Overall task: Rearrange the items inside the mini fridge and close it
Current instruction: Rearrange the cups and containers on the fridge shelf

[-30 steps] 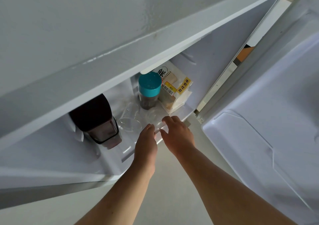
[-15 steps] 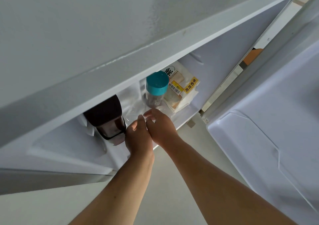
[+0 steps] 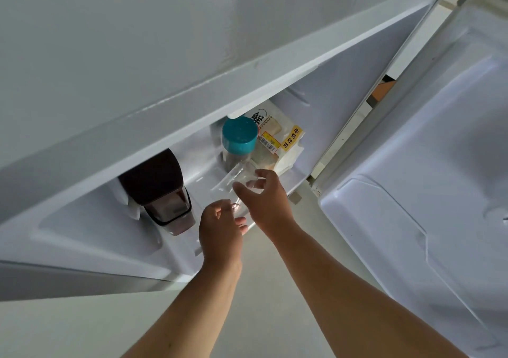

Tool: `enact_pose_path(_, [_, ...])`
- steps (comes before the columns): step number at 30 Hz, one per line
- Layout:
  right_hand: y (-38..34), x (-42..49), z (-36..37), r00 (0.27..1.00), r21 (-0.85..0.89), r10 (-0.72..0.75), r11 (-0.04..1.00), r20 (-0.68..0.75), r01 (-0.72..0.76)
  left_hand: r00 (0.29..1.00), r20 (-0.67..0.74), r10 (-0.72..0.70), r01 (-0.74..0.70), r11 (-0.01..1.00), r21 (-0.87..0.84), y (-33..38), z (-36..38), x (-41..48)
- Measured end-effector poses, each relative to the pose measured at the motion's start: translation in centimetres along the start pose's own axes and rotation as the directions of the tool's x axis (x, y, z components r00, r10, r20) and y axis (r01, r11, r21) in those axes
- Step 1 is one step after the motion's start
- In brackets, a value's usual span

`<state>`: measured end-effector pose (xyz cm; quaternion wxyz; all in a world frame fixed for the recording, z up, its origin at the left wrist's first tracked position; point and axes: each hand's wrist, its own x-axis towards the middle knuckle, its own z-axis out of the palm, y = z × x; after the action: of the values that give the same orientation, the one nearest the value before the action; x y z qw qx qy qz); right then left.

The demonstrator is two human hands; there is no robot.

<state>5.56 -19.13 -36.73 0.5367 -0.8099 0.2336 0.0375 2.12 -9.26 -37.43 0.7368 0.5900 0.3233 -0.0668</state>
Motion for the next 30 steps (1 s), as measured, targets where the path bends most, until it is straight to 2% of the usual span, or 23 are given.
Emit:
enact_pose_path(4, [0.4, -0.1, -0.8, 0.980, -0.040, -0.084, 0.996, -0.182, 0.078, 0.983, 0.142, -0.115, 0.121, 0.992, -0.038, 0.0, 1.2, 1.0])
enact_pose_path(8, [0.8, -0.5, -0.5, 0.940, -0.175, -0.208, 0.971, -0.272, 0.164, 0.980, 0.144, -0.135, 0.139, 0.990, -0.020, -0.4, 2.1, 1.6])
enact_pose_path(12, [1.2, -0.1, -0.2, 0.935, -0.315, -0.259, 0.932, -0.242, 0.177, 0.993, 0.055, -0.100, 0.100, 0.995, 0.002, -0.1, 2.5, 2.2])
enact_pose_path(25, [1.6, 1.0, -0.5, 0.961, -0.370, -0.230, 0.915, -0.156, 0.159, 0.985, 0.141, -0.102, 0.102, 0.995, 0.011, -0.1, 2.8, 3.0])
enact_pose_path(27, [1.2, 0.2, -1.1, 0.959, -0.375, -0.239, 0.912, -0.151, 0.169, 0.994, 0.083, -0.067, 0.065, 0.998, 0.024, 0.3, 2.4, 2.2])
enact_pose_path(30, [0.0, -1.9, -1.7, 0.899, -0.355, -0.393, 0.883, -0.194, 0.309, 0.997, -0.013, 0.077, -0.075, 0.993, 0.092, 1.4, 1.1, 0.1])
